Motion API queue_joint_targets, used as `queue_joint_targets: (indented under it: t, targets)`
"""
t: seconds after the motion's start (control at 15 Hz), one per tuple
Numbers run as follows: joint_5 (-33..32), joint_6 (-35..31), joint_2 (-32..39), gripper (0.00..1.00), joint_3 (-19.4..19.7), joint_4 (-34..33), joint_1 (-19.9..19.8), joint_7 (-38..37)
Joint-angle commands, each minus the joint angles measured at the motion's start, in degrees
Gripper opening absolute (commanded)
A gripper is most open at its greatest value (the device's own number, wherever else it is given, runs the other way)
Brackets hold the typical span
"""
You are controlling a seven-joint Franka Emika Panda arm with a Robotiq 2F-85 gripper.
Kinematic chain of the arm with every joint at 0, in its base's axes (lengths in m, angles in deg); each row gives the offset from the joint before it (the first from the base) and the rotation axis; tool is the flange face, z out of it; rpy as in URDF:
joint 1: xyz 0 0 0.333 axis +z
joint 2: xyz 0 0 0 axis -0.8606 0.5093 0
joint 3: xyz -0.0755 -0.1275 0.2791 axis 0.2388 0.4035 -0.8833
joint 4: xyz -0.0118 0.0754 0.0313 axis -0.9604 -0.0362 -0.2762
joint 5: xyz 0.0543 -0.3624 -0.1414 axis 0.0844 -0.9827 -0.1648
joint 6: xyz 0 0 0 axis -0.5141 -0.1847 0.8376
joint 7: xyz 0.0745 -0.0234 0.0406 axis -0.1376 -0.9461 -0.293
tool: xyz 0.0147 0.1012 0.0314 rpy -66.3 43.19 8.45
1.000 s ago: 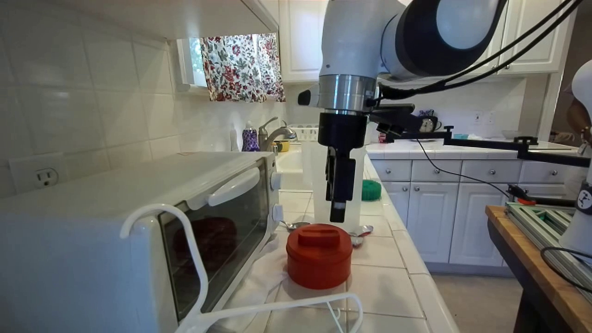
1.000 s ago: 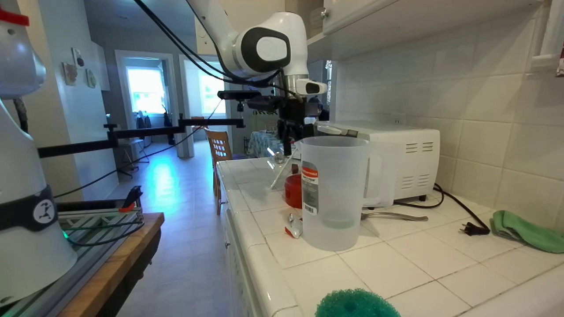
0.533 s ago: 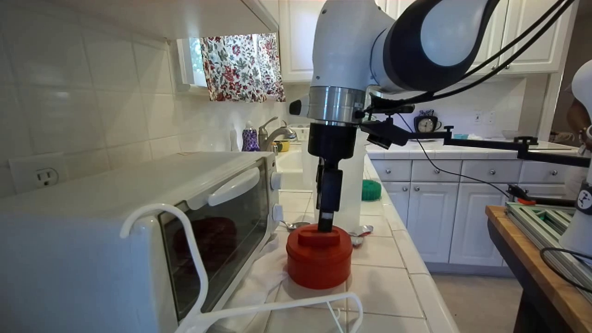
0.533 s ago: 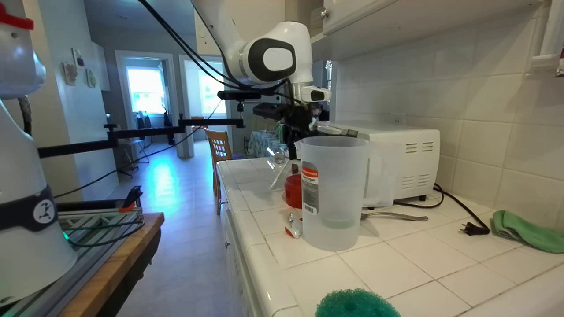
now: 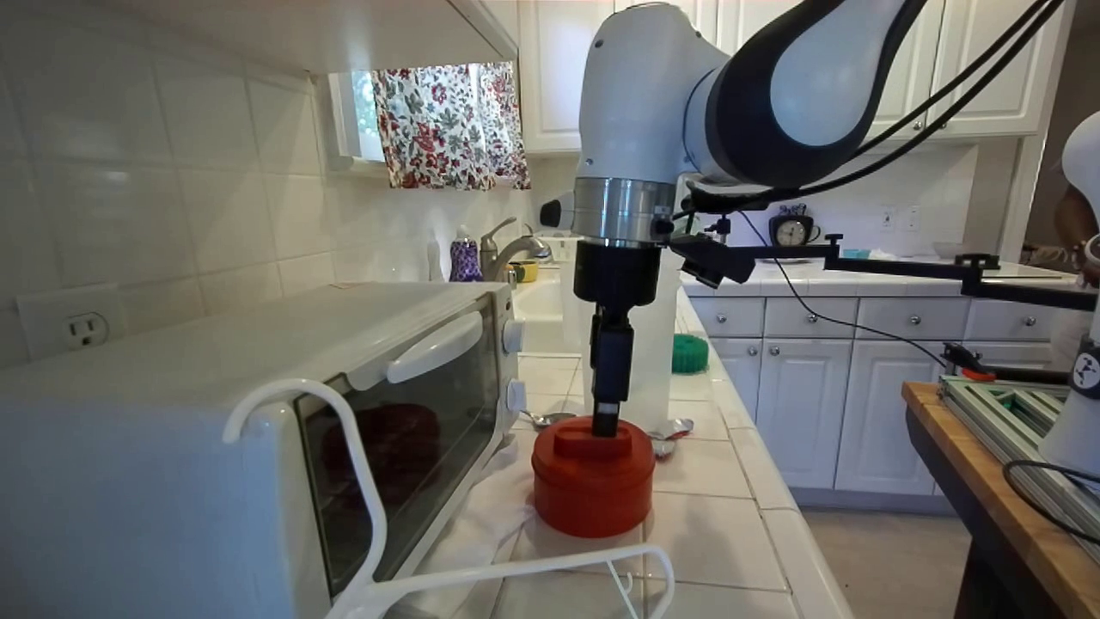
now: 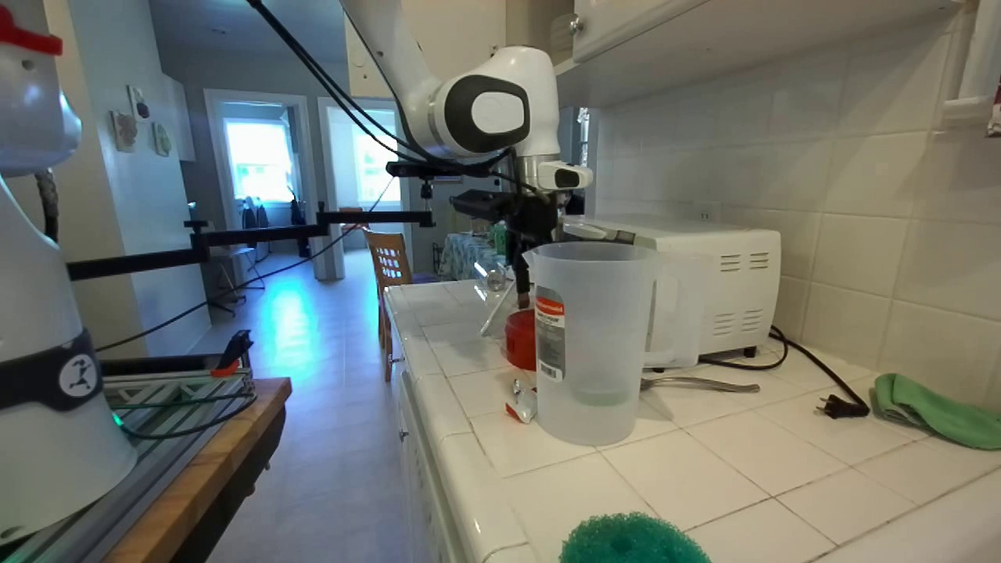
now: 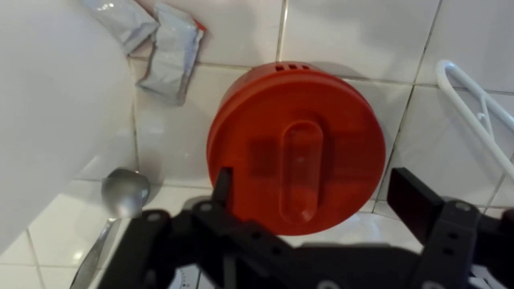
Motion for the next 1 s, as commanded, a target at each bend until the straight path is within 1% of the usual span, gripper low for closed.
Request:
queue_joint_targets:
  t: [0.0,0.6,0.67,0.73,0.87,0.93]
  targets:
    - [-2.0,-1.1,1.0,1.0,0.8,-0.3,0.5,-1.7]
    - [-1.7,-2.9,3.0,1.0,0.8,-0.6,0.8,-1.8]
    - [-1.7,-3.0,3.1,0.95,0.8,-0.6,0.8,-1.8]
    - [-1.7,-3.0,3.3,0.73,0.9,-0.7,0.9,-1.9]
    - [-1.7,-3.2,3.5,0.69,0.9,-0.6,0.9,-2.1]
    - [-1.7,-3.2,3.5,0.62,0.9,-0.6,0.9,-2.1]
